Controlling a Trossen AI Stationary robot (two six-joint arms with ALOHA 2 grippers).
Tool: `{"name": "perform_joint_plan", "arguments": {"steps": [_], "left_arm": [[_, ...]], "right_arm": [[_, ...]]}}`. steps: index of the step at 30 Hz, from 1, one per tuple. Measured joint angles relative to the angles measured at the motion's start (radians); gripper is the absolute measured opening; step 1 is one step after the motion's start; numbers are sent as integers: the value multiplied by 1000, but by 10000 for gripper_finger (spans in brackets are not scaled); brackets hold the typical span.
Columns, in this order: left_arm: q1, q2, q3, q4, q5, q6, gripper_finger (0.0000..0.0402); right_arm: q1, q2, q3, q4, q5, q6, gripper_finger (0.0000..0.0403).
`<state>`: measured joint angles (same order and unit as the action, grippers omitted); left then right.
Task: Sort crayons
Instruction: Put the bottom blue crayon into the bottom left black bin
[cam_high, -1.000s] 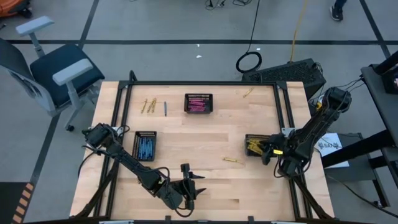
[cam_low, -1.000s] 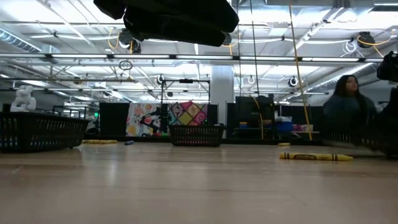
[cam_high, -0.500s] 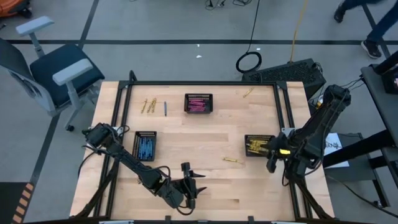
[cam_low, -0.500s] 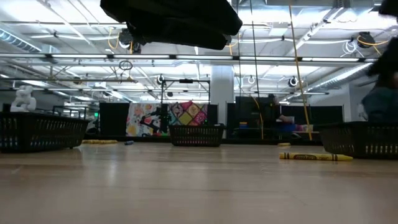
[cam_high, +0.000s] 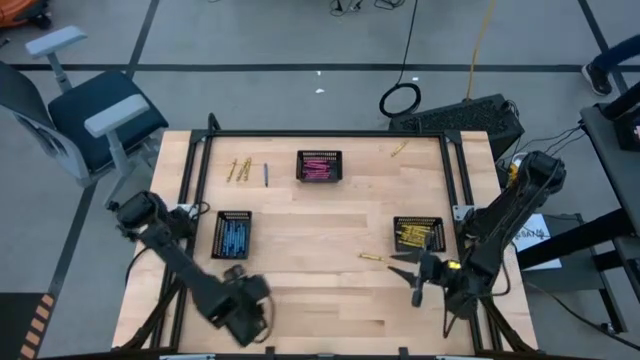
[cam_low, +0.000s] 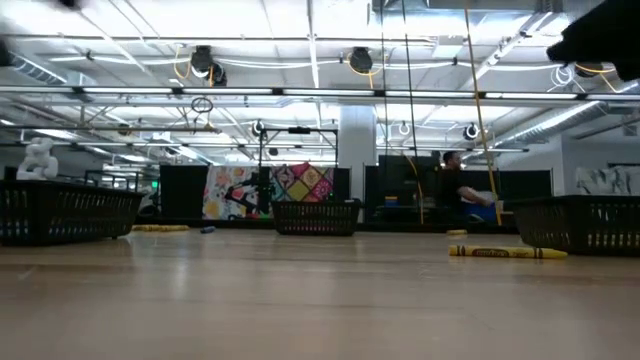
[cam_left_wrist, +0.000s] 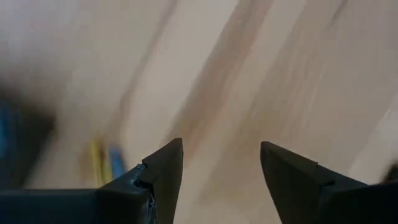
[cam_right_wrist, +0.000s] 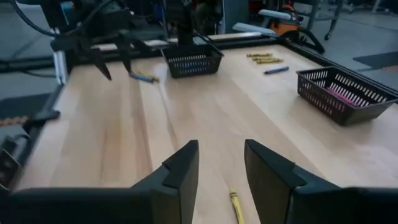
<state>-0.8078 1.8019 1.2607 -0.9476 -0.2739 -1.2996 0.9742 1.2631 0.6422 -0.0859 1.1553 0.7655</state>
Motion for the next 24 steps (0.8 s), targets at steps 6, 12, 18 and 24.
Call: {"name": "perform_joint_plan", "arguments": {"steps": [6,12,18,24], "left_arm": [[-183,3,-39,-104,10,-369,206],[-339,3,-109,-120,-93,-643,157],[-445,1,-196,-89,-93,-881,146],[-445,6,-262,-15,-126,-785,165]], "right_arm": [[-20,97,-1,7,0,59,114],[-35,112,-1,7,-3,59,114],[-45,104,-1,7,-3,52,114],[-45,104,-1,7,-3,58,114]]}}
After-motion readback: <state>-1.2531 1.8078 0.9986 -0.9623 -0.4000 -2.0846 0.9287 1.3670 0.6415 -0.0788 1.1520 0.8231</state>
